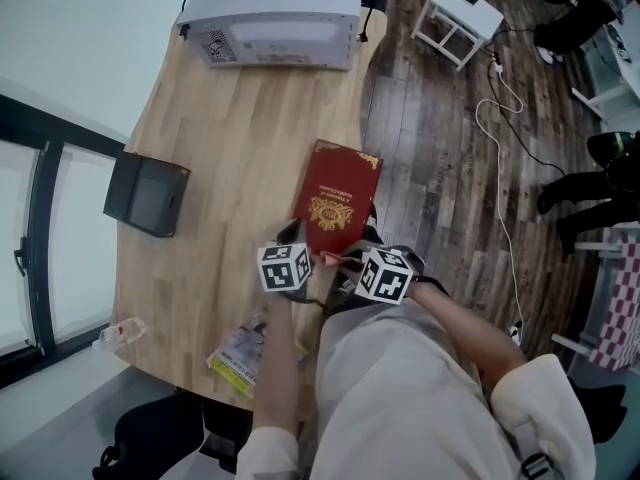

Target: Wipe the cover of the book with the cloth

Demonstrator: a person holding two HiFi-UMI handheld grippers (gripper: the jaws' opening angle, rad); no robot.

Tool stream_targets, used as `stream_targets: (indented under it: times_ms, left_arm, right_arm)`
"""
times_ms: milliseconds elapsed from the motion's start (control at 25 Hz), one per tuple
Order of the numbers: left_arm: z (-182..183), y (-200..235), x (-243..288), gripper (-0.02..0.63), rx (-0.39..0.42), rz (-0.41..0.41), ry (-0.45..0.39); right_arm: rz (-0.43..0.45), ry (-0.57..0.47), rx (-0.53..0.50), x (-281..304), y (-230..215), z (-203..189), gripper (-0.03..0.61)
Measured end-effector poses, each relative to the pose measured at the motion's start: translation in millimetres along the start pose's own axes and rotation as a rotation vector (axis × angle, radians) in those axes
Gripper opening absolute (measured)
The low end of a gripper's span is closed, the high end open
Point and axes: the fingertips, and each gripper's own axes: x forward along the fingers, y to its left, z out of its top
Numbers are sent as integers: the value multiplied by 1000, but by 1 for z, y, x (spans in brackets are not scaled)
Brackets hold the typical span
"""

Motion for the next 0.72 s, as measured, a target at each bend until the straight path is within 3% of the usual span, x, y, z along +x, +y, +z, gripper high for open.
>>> stream_targets:
  times_ms: [240, 400, 480, 720]
  left_arm:
    - [0, 0, 2, 8, 6, 6, 6]
    - [-1, -2, 2, 7, 7, 9, 3]
    - [-1, -1, 2, 6, 2, 9, 4]
    - [1, -1, 4, 6, -5, 3, -3]
  right_arm:
    - [-420, -51, 74, -38, -138, 8, 25]
    - [-573, -36, 34, -45, -191, 16, 26]
    - [-584, 5, -9, -34, -202, 18, 25]
    - [-458, 113, -66, 3, -184, 15, 26]
